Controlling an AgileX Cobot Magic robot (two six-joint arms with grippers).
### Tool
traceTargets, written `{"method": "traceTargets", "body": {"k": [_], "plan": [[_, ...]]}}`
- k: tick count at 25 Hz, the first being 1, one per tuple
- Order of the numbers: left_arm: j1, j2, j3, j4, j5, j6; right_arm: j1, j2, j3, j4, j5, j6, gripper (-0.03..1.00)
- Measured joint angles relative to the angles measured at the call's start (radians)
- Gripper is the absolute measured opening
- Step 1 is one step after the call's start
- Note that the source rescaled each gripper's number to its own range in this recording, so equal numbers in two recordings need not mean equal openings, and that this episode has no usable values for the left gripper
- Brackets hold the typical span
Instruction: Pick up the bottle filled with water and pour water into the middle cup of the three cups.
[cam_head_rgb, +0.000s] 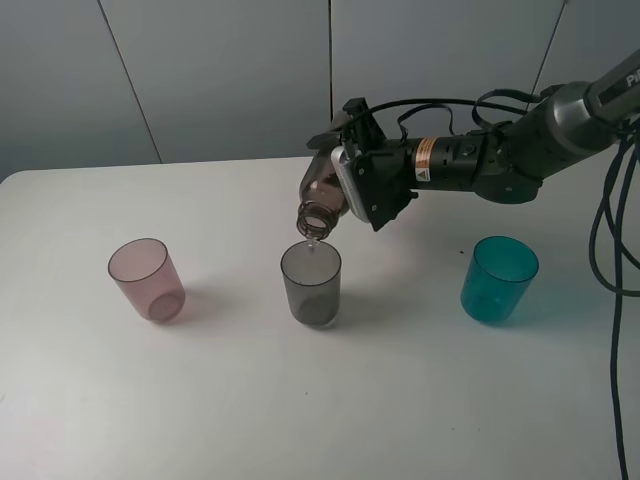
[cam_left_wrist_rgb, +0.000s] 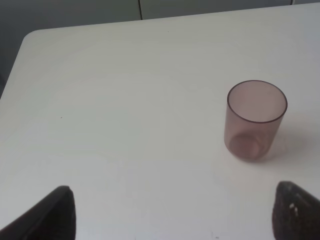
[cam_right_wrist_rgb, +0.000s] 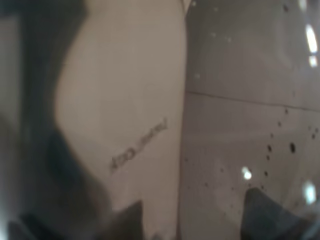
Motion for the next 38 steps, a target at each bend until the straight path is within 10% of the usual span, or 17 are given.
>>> {"method": "traceTargets", "body": {"k": [38], "plan": [[0.0, 0.0, 0.0, 0.0, 0.0, 0.0, 0.0, -0.004, 0.0, 0.046, -0.088, -0.133, 0.01]]}}
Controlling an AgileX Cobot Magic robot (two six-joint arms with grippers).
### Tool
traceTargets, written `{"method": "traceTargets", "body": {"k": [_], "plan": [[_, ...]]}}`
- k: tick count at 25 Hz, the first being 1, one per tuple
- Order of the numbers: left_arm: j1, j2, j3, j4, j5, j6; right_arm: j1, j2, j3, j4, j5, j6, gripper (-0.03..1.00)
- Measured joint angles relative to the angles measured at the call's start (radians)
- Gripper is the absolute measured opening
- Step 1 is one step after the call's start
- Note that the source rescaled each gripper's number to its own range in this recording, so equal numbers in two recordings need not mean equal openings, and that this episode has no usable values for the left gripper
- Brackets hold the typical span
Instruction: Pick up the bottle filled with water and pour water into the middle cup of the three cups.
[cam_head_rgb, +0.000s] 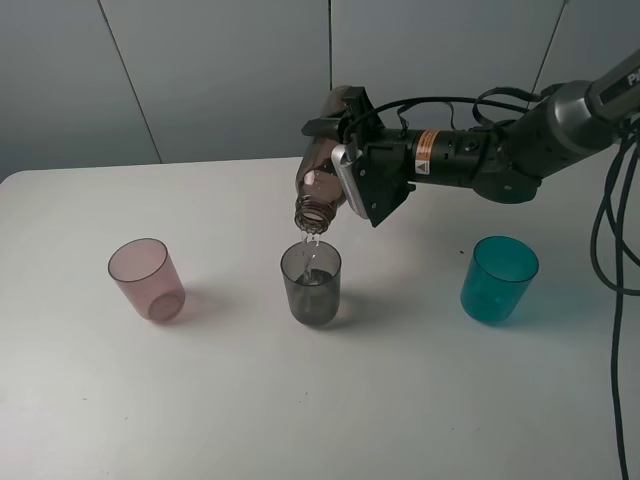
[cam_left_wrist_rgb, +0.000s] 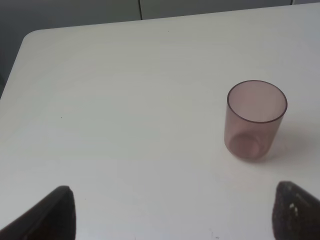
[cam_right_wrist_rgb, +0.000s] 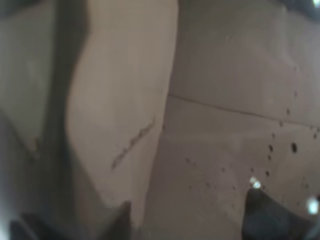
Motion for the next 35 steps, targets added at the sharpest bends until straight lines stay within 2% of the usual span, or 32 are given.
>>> {"method": "traceTargets", "body": {"k": [16, 23, 35], "plan": [[0.0, 0.0, 0.0, 0.0, 0.0, 0.0, 0.0, -0.039, 0.0, -0.018, -0.008, -0.1, 0.01], [0.0, 0.0, 0.0, 0.0, 0.0, 0.004, 0.0, -0.04, 0.0, -0.019, -0.015, -0.111, 0.01], [0.0, 0.0, 0.0, 0.0, 0.0, 0.004, 0.021, -0.04, 0.0, -0.019, -0.057, -0.165, 0.01]]}}
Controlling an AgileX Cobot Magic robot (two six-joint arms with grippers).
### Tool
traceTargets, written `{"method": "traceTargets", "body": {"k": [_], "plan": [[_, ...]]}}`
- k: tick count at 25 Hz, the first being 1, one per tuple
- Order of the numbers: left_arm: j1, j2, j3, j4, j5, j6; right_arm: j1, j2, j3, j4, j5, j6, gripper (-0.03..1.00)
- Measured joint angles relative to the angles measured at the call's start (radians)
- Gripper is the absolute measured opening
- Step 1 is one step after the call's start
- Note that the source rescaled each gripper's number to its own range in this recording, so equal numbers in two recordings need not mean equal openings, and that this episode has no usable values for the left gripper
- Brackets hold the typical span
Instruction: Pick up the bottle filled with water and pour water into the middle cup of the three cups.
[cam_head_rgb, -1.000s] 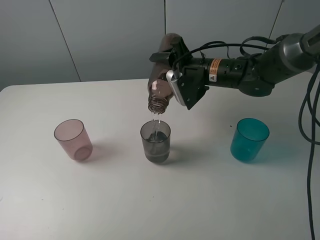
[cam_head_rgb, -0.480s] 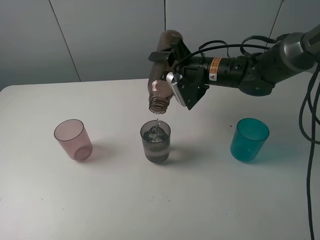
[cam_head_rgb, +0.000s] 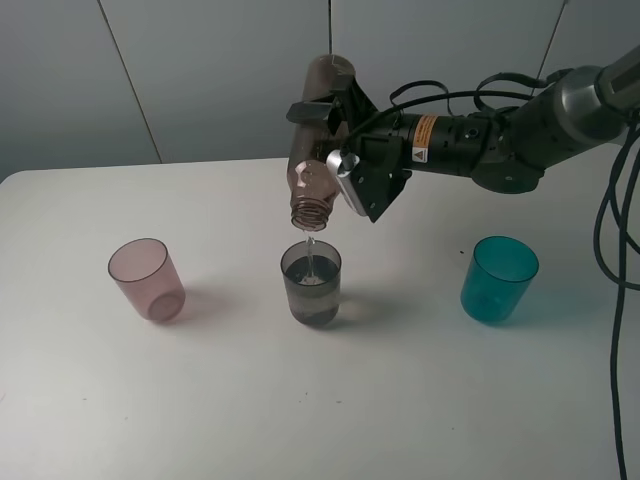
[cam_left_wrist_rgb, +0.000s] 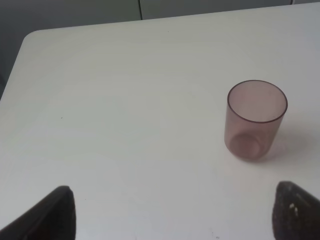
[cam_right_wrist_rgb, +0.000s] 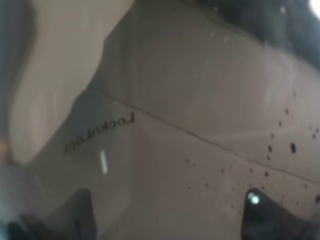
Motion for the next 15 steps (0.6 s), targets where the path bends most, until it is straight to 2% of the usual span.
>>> {"method": "traceTargets", "body": {"k": [15], "plan": [[0.0, 0.0, 0.0, 0.0, 0.0, 0.0, 0.0, 0.0, 0.0, -0.007, -0.007, -0.066, 0.01]]}}
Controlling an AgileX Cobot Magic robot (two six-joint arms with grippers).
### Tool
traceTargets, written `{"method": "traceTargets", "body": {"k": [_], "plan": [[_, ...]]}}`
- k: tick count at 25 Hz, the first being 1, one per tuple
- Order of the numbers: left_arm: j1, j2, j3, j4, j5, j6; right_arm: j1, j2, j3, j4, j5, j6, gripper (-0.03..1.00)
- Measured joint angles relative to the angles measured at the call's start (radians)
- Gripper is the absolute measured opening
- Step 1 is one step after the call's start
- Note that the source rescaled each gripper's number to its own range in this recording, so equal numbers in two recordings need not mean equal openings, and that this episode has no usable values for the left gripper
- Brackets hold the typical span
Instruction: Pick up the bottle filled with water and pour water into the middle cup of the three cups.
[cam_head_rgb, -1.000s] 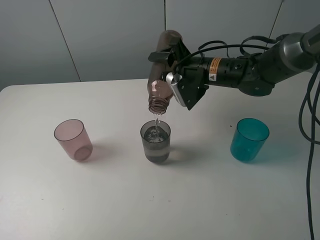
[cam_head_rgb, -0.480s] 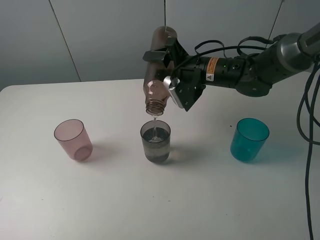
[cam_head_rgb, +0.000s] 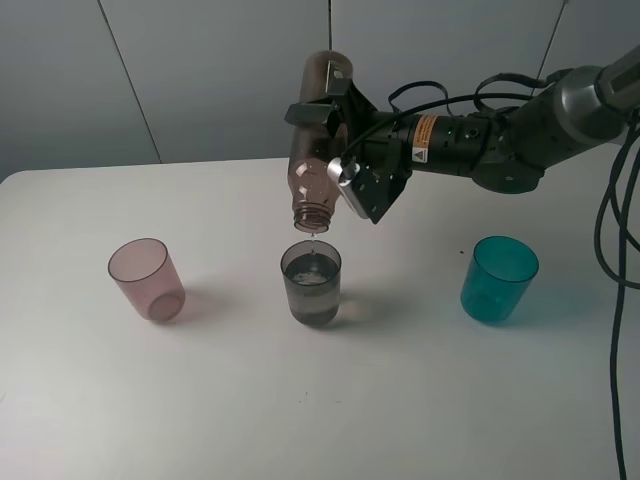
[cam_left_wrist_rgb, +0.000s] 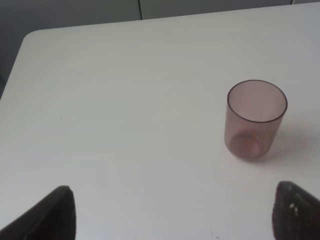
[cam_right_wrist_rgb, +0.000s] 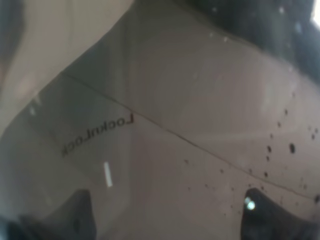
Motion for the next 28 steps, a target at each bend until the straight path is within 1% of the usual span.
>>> {"method": "traceTargets", "body": {"k": [8, 10, 13, 15, 17, 18, 20, 23, 24, 28], "plan": [[0.0, 0.0, 0.0, 0.0, 0.0, 0.0, 0.002, 0.0, 0.0, 0.0, 0.0, -0.004, 0.01], [0.0, 0.0, 0.0, 0.0, 0.0, 0.0, 0.002, 0.0, 0.0, 0.0, 0.014, 0.003, 0.01], [0.0, 0.0, 0.0, 0.0, 0.0, 0.0, 0.002, 0.0, 0.0, 0.0, 0.041, 0.041, 0.01], [0.0, 0.0, 0.0, 0.0, 0.0, 0.0, 0.002, 0.0, 0.0, 0.0, 0.057, 0.104, 0.01], [0.0, 0.0, 0.0, 0.0, 0.0, 0.0, 0.002, 0.0, 0.0, 0.0, 0.075, 0.202, 0.01], [0.0, 0.0, 0.0, 0.0, 0.0, 0.0, 0.002, -0.002, 0.0, 0.0, 0.084, 0.271, 0.01], [0.0, 0.0, 0.0, 0.0, 0.0, 0.0, 0.003, -0.004, 0.0, 0.0, 0.119, 0.418, 0.01], [0.0, 0.0, 0.0, 0.0, 0.0, 0.0, 0.006, -0.021, 0.0, 0.0, 0.203, 0.663, 0.01], [0.0, 0.0, 0.0, 0.0, 0.0, 0.0, 0.008, -0.024, 0.0, 0.0, 0.225, 0.728, 0.01], [0.0, 0.0, 0.0, 0.0, 0.0, 0.0, 0.008, -0.032, 0.0, 0.003, 0.243, 1.006, 0.01]]}}
